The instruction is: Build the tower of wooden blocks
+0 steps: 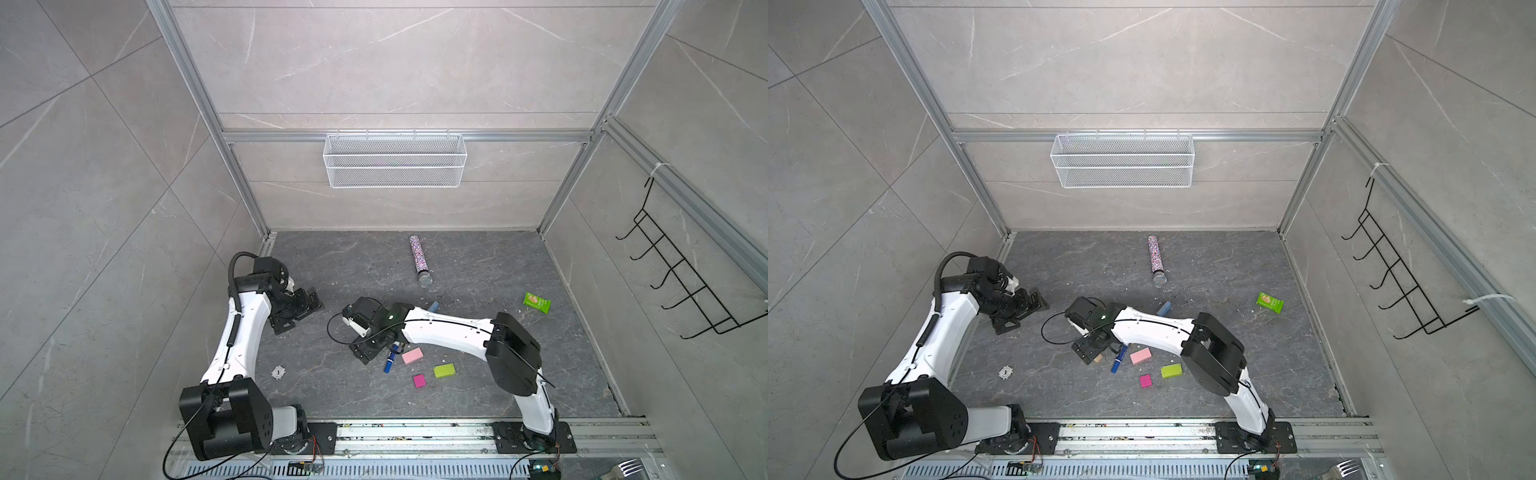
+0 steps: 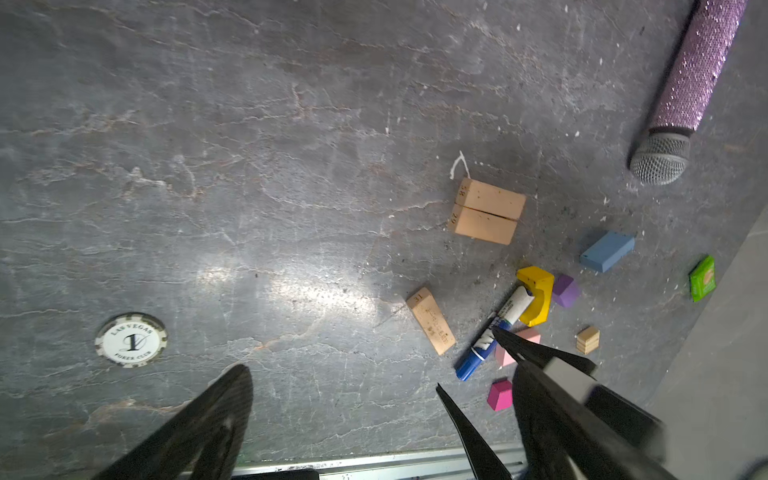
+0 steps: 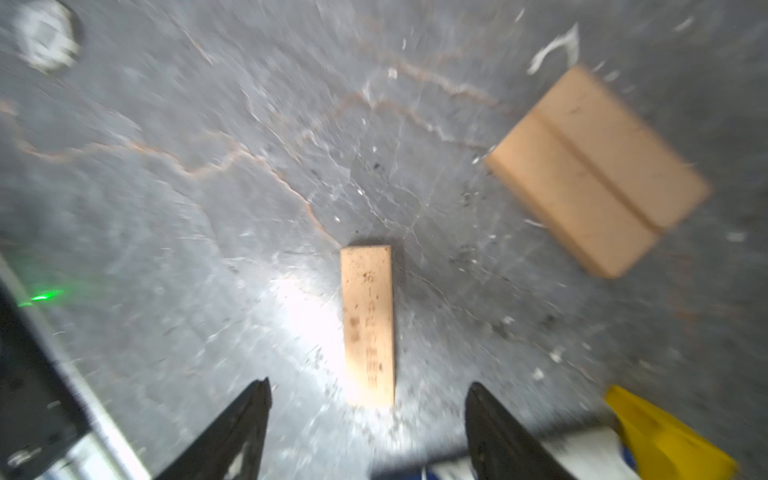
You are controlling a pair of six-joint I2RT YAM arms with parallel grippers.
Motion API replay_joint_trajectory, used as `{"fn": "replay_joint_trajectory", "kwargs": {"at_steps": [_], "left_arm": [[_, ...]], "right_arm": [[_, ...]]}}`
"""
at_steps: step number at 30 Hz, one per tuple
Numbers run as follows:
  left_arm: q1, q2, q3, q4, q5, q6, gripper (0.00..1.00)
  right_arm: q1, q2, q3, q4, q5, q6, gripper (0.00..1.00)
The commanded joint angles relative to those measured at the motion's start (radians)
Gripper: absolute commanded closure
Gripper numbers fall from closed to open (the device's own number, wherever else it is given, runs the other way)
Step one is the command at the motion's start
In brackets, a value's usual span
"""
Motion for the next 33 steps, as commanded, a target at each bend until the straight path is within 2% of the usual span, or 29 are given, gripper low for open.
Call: {"fn": "replay_joint_trajectory", "kwargs": {"at_steps": [1,3,5,9,11,16,20,23,29,33], "left_arm": [[-0.065,0.01,0.047,0.007,-0.001,-0.001,0.01],[-0.12,0.017,0.056,0.017,-0.028,0.0,0.0],[-0.169,0.03,0.066,0.022,-0.048,0.003,0.0],[-0.272,0.064,0.076,0.05,-0.015,0.025,0.0],[-0.329,0.084,0.07,0.077,-0.024,0.034,0.0],[-0.416,0.12,0.034,0.136,-0.051,0.077,0.0],[-0.5,0.14,0.0,0.172,-0.114,0.155,0.0],[-0.537,0.171,-0.013,0.173,-0.189,0.166,0.0],[-0.62,0.224,-0.068,0.243,-0.25,0.175,0.0],[-0.639,0.237,-0.116,0.293,-0.273,0.16,0.0]], "right_arm": [[-0.015,-0.115,-0.056,-0.028,0.028,0.045,0.21],[-0.029,-0.182,-0.119,-0.01,0.023,0.064,0.09],[-0.045,-0.252,-0.178,0.007,0.012,0.078,0.01],[-0.086,-0.372,-0.253,-0.004,-0.008,0.089,0.01],[-0.116,-0.424,-0.281,-0.012,-0.058,0.09,0.01],[-0.178,-0.538,-0.343,0.0,-0.188,0.088,0.01],[-0.217,-0.615,-0.396,0.0,-0.223,0.088,0.01],[-0.239,-0.656,-0.428,-0.003,-0.234,0.087,0.01],[-0.265,-0.7,-0.478,-0.004,-0.246,0.084,0.01],[-0.273,-0.702,-0.485,-0.014,-0.253,0.074,0.01]]}}
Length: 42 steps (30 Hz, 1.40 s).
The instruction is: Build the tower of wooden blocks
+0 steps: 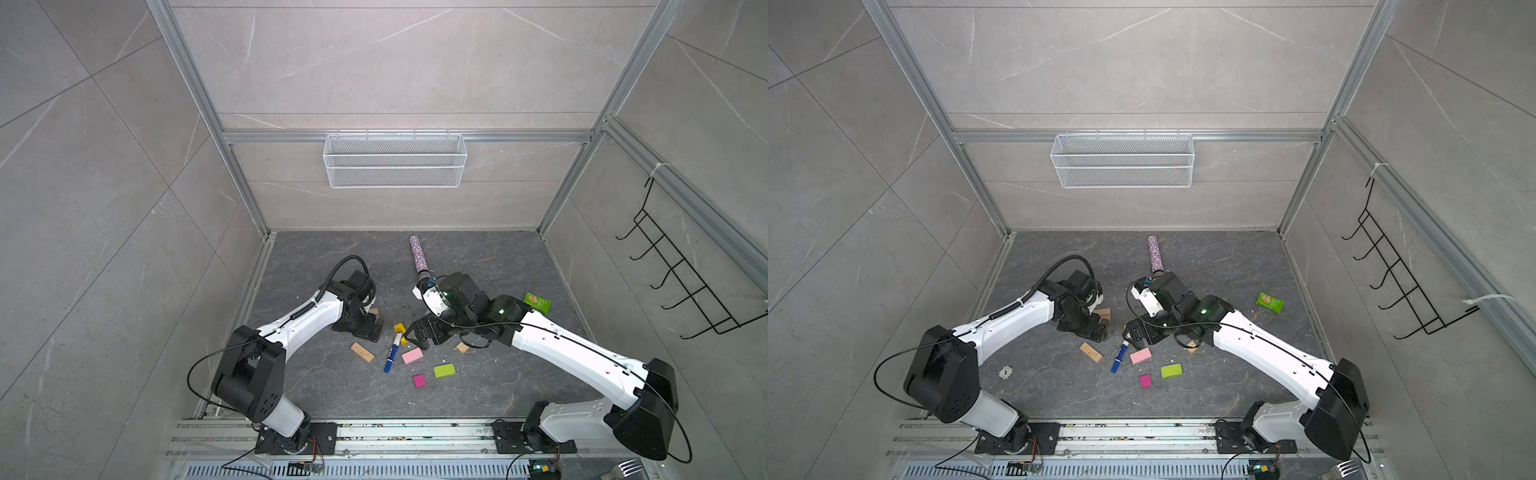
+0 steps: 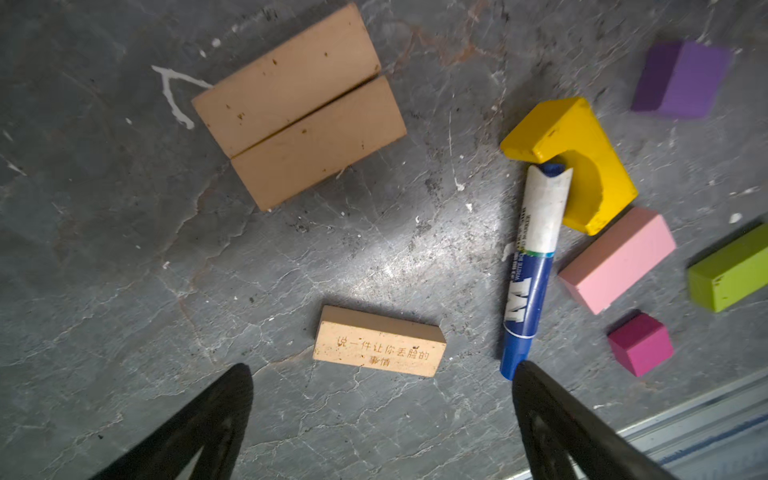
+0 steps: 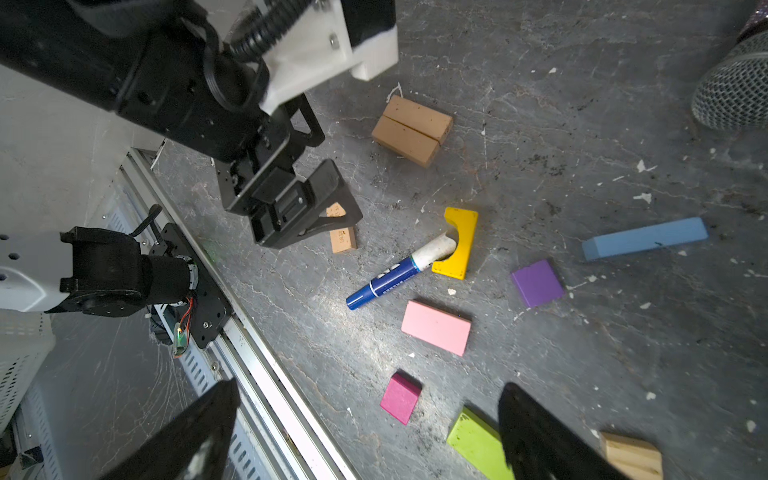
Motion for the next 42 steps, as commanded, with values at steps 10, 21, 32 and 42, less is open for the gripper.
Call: {"fn": "replay_joint_trajectory", "kwargs": {"at_steps": [10,21,32,42], "left_arm": [[-0.066,-0.031,-0.105,0.109,-0.107,0.02,0.0],[-0.106,-0.004,-0.122,0.121,-0.143,-0.017,0.0],[-0.109,0.042,-0.123,0.101,-0.154,-0.082,0.01],[-0.117,0.042,-0.145,0.095,-0.133,-0.125,0.02]], "right_arm": [[-0.03,-0.015,-0.02,-0.027,-0.045,-0.026,0.01],[-0.032,-0.023,-0.02,-0.031,-0.056,-0.02,0.01],[-0.034,-0.031,-0.028,-0.035,-0.058,-0.02,0.01],[-0.037,-0.014,-0.018,-0.04,-0.064,-0.036,0.01]]}}
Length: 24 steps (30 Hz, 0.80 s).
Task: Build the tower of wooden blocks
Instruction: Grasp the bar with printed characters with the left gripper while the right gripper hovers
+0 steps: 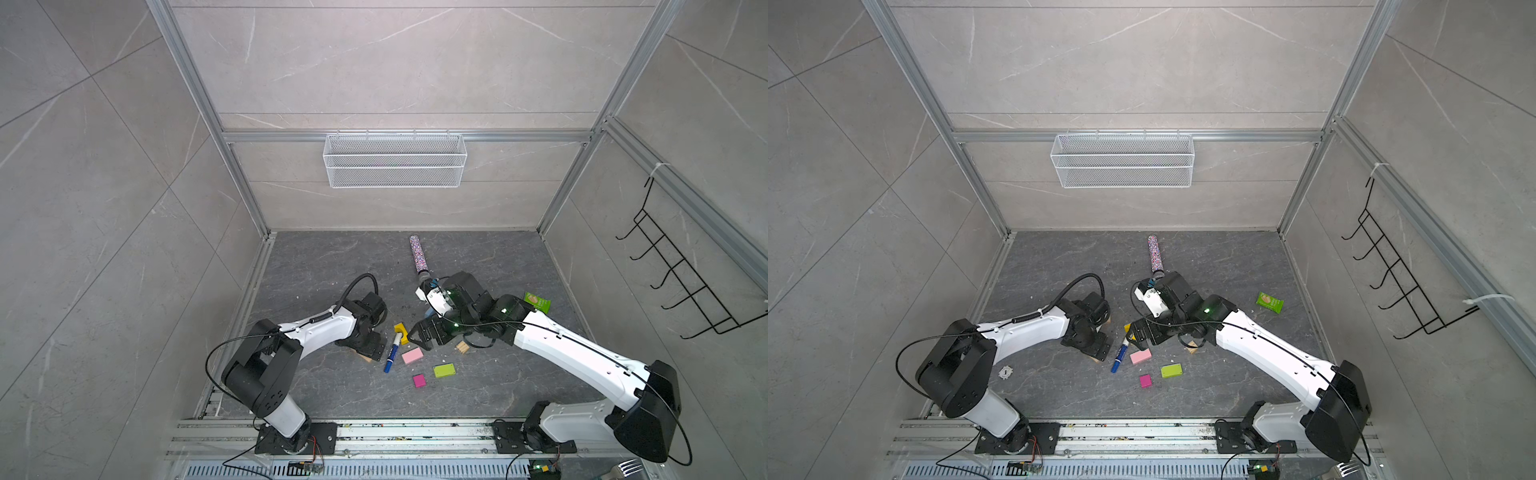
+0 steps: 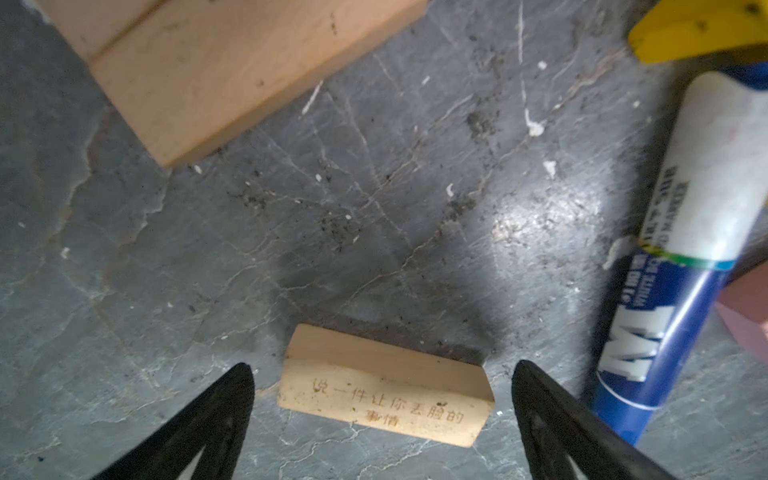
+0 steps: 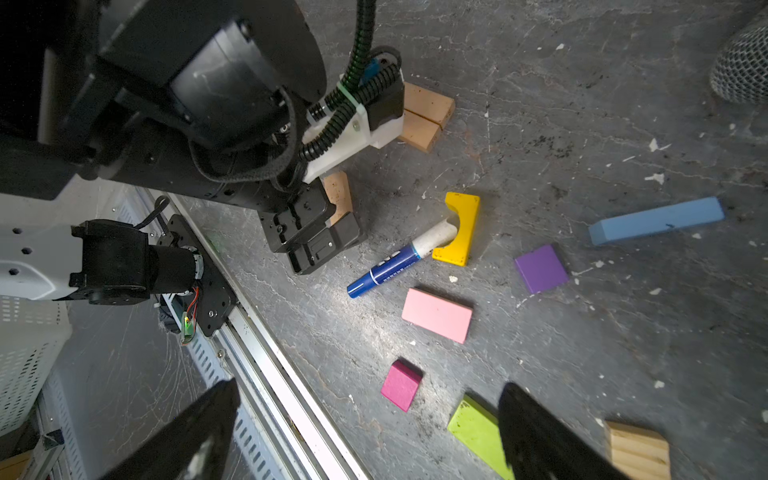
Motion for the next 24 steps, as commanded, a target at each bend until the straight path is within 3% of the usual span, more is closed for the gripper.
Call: {"fn": "replay_joint_trajectory", "kwargs": {"at_steps": [1,17,24], "left_arm": [[-0.006,0.003,0.001,-0.026,0.008,-0.033,0.02],[-0.011,0.077,0.039,-0.052,0.003,-0.033,0.05],[-0.011,0.104,0.081,-0.106,-0.002,-0.099,0.09]], "right_arm": [[-0.007,-0.002,-0.003,-0.025,-0.018,-0.024,0.01],[-0.011,-0.016,-0.018,-0.033,-0.01,-0.021,0.01],[-0.013,-0.016,-0.023,-0.031,-0.007,-0.019,0.01]]}}
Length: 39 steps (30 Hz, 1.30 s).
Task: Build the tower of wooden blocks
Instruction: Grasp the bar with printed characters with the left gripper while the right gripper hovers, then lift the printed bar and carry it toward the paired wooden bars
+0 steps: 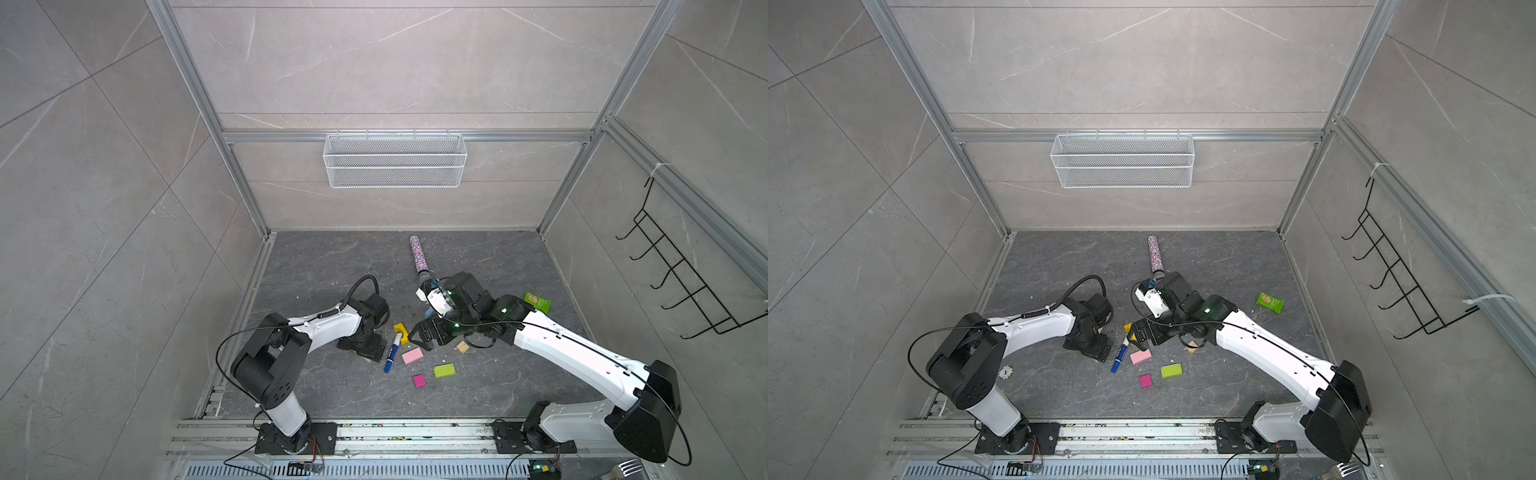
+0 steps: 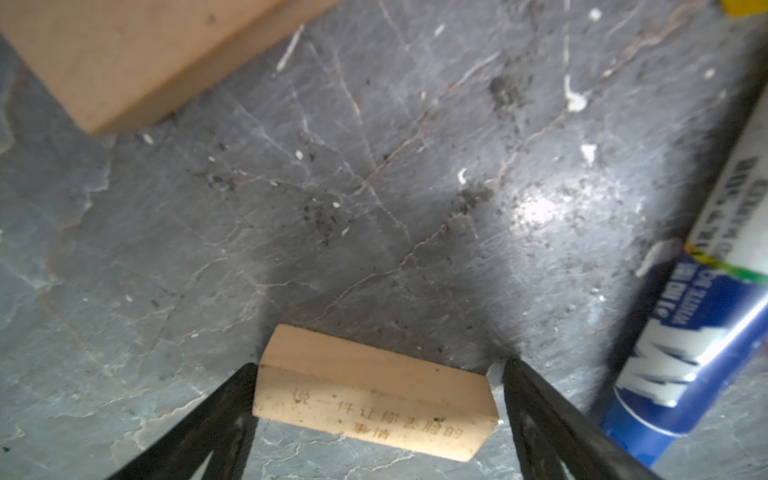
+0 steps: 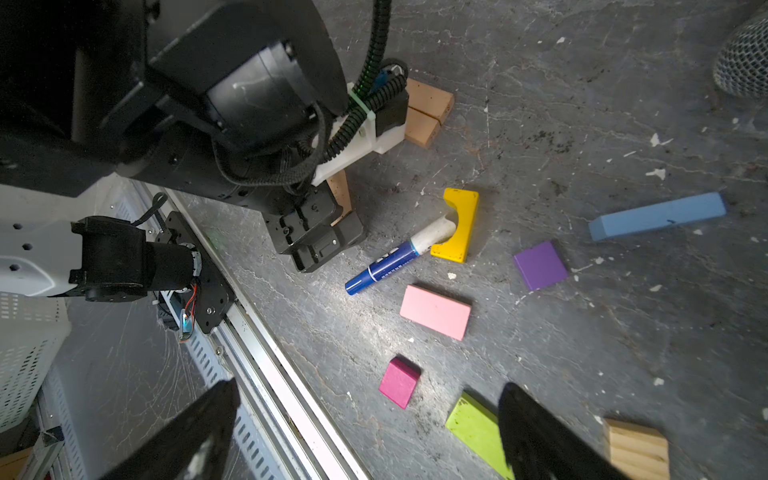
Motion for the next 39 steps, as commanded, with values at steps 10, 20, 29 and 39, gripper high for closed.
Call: {"fn": "replay_joint_trajectory", "kwargs": {"at_steps": [10,20,29,39], "left_arm": [[-0.001,0.01,0.015,0.003,0.005,-0.197,0.18],[0.001,0.007,0.047,0.005,-0.01,-0.433,0.19],[0.0,0.015,0.035,0.047,-0.006,-0.507,0.14],[0.0,-0.03,0.077,-0.021,-0.026,-0.257,0.01]], "right_arm": [[-0.005,-0.02,-0.019,-0.033,0.01,-0.013,0.01],[-0.007,-0.016,-0.021,-0.025,0.004,-0.01,0.01],[-0.007,-0.031,-0.029,-0.04,0.01,-0.01,0.01],[-0.007,-0.038,-0.022,-0.048,0.012,-0.009,0.01]]}}
